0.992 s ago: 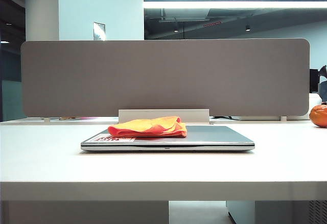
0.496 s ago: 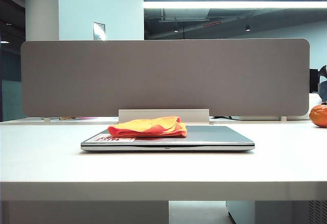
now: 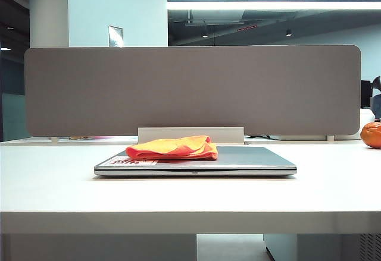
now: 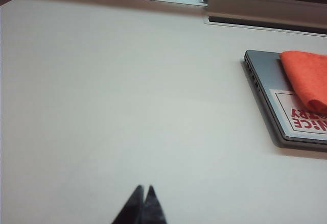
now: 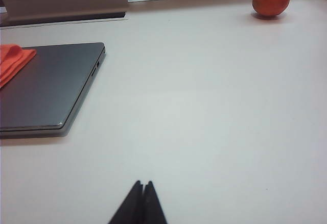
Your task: Pick up the orange rag and put it over the laptop.
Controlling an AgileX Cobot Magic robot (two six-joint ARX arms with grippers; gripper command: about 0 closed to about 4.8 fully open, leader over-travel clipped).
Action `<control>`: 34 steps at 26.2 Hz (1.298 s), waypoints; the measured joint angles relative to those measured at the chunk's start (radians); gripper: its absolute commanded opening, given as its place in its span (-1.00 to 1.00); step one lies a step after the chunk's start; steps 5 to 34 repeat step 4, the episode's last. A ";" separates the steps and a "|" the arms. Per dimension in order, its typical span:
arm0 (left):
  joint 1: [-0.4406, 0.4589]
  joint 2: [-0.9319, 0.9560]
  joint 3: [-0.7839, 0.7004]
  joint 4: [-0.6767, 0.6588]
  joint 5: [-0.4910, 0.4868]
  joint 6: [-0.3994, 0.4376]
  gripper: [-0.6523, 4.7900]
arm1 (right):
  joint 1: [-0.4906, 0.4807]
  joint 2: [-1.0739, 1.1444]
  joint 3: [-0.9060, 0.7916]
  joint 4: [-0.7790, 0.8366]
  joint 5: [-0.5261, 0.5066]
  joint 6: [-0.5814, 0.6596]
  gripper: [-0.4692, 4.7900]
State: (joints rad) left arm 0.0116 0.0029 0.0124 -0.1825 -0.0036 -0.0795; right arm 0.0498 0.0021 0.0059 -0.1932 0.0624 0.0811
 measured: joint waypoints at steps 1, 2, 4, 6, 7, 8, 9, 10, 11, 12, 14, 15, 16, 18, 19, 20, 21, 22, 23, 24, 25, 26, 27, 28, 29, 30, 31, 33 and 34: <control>0.000 0.000 0.000 0.000 0.000 0.000 -0.78 | 0.000 0.000 0.000 0.000 0.000 0.000 -0.84; 0.000 0.000 0.000 0.000 0.000 0.000 -0.78 | 0.000 0.000 0.000 0.000 0.000 0.000 -0.84; 0.000 0.000 0.000 0.000 0.000 0.000 -0.78 | 0.000 0.000 0.000 0.000 0.000 0.000 -0.84; 0.000 0.000 0.000 0.000 0.000 0.000 -0.78 | 0.000 0.000 0.000 0.000 0.000 0.000 -0.84; 0.000 0.000 0.000 0.000 0.000 0.000 -0.78 | 0.000 0.000 0.000 0.000 0.000 0.000 -0.84; 0.000 0.000 0.000 0.000 0.000 0.000 -0.78 | 0.000 0.000 0.000 0.000 0.000 0.000 -0.84; 0.000 0.000 0.000 0.000 0.000 0.000 -0.78 | 0.000 0.000 0.000 0.000 0.000 0.000 -0.84; 0.000 0.000 0.000 0.000 0.000 0.000 -0.78 | 0.000 0.000 0.000 0.000 0.000 0.000 -0.84; 0.000 0.000 0.000 0.000 0.000 0.000 -0.78 | 0.000 0.000 0.000 0.000 0.000 0.000 -0.84; 0.000 0.000 0.000 0.000 0.000 0.000 -0.78 | 0.000 0.000 0.000 0.000 0.000 0.000 -0.84; 0.000 0.000 0.000 0.000 0.000 0.000 -0.78 | 0.000 0.000 0.000 0.000 0.000 0.000 -0.84; 0.000 0.000 0.000 0.000 0.000 0.000 -0.78 | 0.000 0.000 0.000 0.000 0.000 0.000 -0.84; 0.000 0.000 0.000 0.000 0.000 0.000 -0.78 | 0.000 0.000 0.000 0.000 0.000 0.000 -0.84; 0.000 0.000 0.000 0.000 0.000 0.000 -0.78 | 0.000 0.000 0.000 0.000 0.000 0.000 -0.84; 0.000 0.000 0.000 0.000 0.000 0.000 -0.78 | 0.000 0.000 0.000 0.000 0.000 0.000 -0.84; 0.000 0.000 0.000 0.000 0.000 0.000 -0.78 | 0.000 0.000 0.000 0.000 0.000 0.000 -0.84; 0.000 0.000 0.000 0.000 0.000 0.000 -0.78 | 0.000 0.000 0.000 0.000 0.000 0.000 -0.84; 0.000 0.000 0.000 0.000 0.000 0.000 -0.78 | 0.000 0.000 0.000 0.000 0.000 0.000 -0.84; 0.000 0.000 0.000 0.000 0.000 0.000 -0.78 | 0.000 0.000 0.000 0.000 0.000 0.000 -0.84; 0.000 0.000 0.000 0.000 0.000 0.000 -0.78 | 0.000 0.000 0.000 0.000 0.000 0.000 -0.84; 0.000 0.000 0.000 0.000 0.000 0.000 -0.78 | 0.000 0.000 0.000 0.000 0.000 0.000 -0.84; 0.000 0.000 0.000 0.000 0.000 0.000 -0.78 | 0.000 0.000 0.000 0.000 0.000 0.000 -0.84; 0.000 0.000 0.000 0.000 0.000 0.000 -0.78 | 0.000 0.000 0.000 0.000 0.000 0.000 -0.84; 0.000 0.000 0.000 0.000 0.000 0.000 -0.78 | 0.000 0.000 0.000 0.000 0.000 0.000 -0.84; 0.000 0.000 0.000 0.000 0.000 0.000 -0.78 | 0.000 0.000 0.000 0.000 0.000 0.000 -0.84; 0.000 0.000 0.000 0.000 0.000 0.000 -0.78 | 0.000 0.000 0.000 0.000 0.000 0.000 -0.84; 0.000 0.000 0.000 0.000 0.000 0.000 -0.78 | 0.000 0.000 0.000 0.000 0.000 0.000 -0.84; 0.000 0.000 0.000 0.000 0.000 0.000 -0.78 | 0.000 0.000 0.000 0.000 0.000 0.000 -0.84; 0.000 0.000 0.000 0.000 0.000 0.000 -0.78 | 0.000 0.000 0.000 0.000 0.000 0.000 -0.84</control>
